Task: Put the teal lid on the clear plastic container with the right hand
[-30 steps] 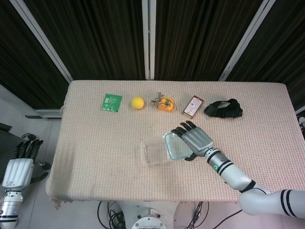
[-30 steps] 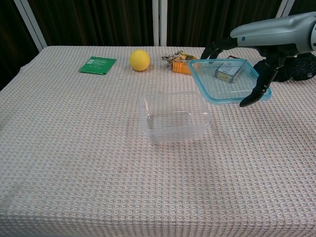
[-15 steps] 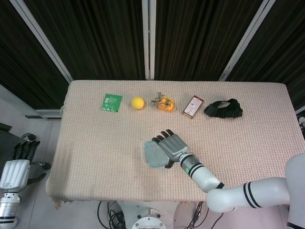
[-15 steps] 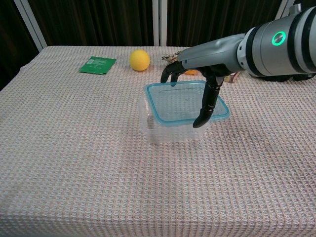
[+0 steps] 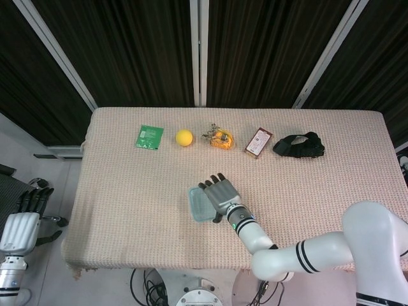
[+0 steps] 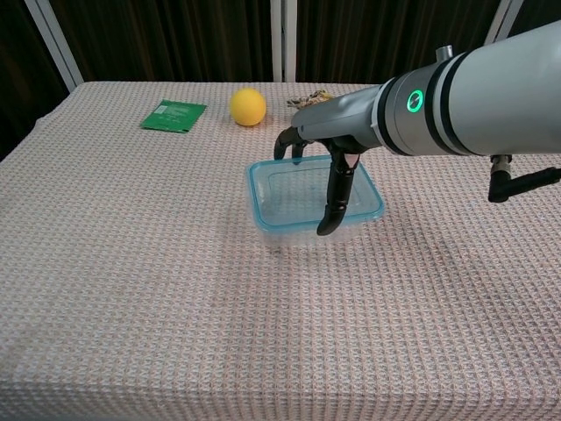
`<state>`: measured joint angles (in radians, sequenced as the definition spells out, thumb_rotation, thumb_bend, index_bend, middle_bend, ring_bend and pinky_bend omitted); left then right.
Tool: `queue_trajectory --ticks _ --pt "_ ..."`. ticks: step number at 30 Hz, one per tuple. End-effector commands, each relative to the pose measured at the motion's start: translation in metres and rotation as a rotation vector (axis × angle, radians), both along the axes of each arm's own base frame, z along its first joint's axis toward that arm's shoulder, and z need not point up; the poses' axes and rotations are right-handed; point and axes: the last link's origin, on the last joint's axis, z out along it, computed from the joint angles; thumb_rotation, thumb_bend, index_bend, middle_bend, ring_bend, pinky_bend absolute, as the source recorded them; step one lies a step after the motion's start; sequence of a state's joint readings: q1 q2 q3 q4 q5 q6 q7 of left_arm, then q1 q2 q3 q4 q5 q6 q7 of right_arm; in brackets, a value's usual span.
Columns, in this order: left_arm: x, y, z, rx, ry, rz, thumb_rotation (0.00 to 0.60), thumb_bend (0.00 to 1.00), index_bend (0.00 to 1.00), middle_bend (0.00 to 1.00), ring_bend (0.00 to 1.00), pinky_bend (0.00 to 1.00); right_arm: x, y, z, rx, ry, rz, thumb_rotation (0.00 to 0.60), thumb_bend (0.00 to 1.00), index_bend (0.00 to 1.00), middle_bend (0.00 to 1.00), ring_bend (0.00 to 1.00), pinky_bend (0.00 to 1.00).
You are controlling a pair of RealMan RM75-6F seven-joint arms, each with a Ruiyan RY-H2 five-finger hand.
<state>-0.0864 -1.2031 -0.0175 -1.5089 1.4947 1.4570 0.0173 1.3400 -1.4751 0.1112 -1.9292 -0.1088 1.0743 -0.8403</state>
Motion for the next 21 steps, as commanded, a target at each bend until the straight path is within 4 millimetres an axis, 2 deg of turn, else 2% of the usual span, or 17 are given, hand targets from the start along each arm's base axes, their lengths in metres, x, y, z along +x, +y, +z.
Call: queue_trajectory --ticks 1,12,21 --pt "-0.0002 0.0002 -0.0002 0.000 -0.001 -0.001 0.600 0.00 0.08 0.06 0.00 0.03 0.0007 0.0001 -0.0017 0.005 0.000 -0.002 0.600 0.09 0.31 0.21 0.00 0.00" --pt "-0.0017 0.0004 -0.0005 -0.004 -0.004 0.001 0.600 0.00 0.08 0.06 0.00 0.03 0.0001 -0.0003 0.0080 -0.016 -0.041 -0.019 0.600 0.09 0.31 0.20 0.00 0.00" --pt "-0.0022 0.0011 -0.0013 -0.008 -0.005 0.002 0.600 0.00 0.08 0.06 0.00 0.03 0.0027 -0.0063 -0.0019 -0.009 -0.020 -0.035 0.600 0.09 0.31 0.20 0.00 0.00"
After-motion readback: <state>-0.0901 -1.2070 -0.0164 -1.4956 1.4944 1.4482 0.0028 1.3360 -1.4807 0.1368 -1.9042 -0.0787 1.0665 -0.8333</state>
